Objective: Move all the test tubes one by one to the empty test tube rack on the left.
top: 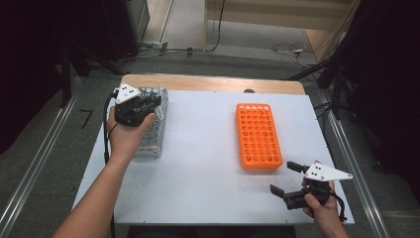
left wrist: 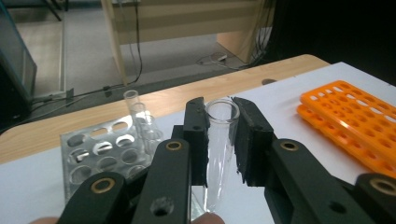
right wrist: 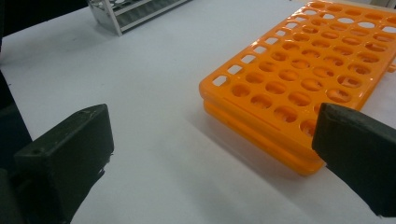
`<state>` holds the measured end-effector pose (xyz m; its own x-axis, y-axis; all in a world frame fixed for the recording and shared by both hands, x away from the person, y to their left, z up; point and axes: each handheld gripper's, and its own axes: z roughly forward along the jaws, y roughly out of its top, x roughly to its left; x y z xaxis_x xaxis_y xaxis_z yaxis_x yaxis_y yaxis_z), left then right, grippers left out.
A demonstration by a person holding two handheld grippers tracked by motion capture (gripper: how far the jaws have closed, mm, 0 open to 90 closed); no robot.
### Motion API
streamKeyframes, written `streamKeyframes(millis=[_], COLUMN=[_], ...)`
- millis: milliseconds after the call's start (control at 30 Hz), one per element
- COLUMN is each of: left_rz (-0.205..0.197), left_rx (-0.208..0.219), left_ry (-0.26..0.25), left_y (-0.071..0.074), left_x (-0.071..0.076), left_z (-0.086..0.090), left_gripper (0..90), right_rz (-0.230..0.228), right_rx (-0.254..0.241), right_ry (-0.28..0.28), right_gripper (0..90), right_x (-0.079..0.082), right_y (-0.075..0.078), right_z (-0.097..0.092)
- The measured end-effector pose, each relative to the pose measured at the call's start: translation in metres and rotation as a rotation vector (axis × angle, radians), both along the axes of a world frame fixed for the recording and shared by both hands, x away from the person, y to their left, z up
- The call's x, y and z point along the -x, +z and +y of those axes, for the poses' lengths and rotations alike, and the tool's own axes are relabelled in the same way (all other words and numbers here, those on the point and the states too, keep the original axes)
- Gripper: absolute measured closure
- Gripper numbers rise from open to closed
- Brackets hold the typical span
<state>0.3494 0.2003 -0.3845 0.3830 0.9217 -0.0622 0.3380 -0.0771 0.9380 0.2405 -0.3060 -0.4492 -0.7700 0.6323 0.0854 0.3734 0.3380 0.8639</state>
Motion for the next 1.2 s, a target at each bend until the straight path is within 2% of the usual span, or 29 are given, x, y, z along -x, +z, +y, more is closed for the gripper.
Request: streamKeyframes(millis=[267,533,667,933,1100,1200], left_rz=[0.0,0.043,0.071,0.117,0.139,0.177], left_rx=[-0.019,-0.036,-0.059,-0.073,-0.099,-0.102], left_ry=[0.053,0.078,0.082,0.097,0.098,0.101], left_y=[-0.005,-0.021,-0.028,-0.044,-0.046,-0.047], left_x=[-0.02,-0.035,-0.038,-0.039,-0.041,-0.042], left_z=[0.004,0.002,0.0,-0.002,-0.005,-0.004], left_gripper=[75.3,75.2,75.2,75.2,75.0,74.5], right_rz=[-0.004,-0.003,-0.003,-0.009,-0.007,-0.004], right_rx=[0.001,-0.002,0.0,-0.001,0.0,-0.001], right_ry=[0.002,0.0,0.0,0.0,-0.002,-0.005], right_gripper=[0.0,0.0,0.0,0.0,0.0,0.0], right_x=[0.0,0.0,0.0,0.0,0.0,0.0], right_y=[-0.001,-0.001,-0.001,0.0,0.0,-0.001], right_z=[0.0,-0.001,-0.001,-0.002,-0.002,-0.002])
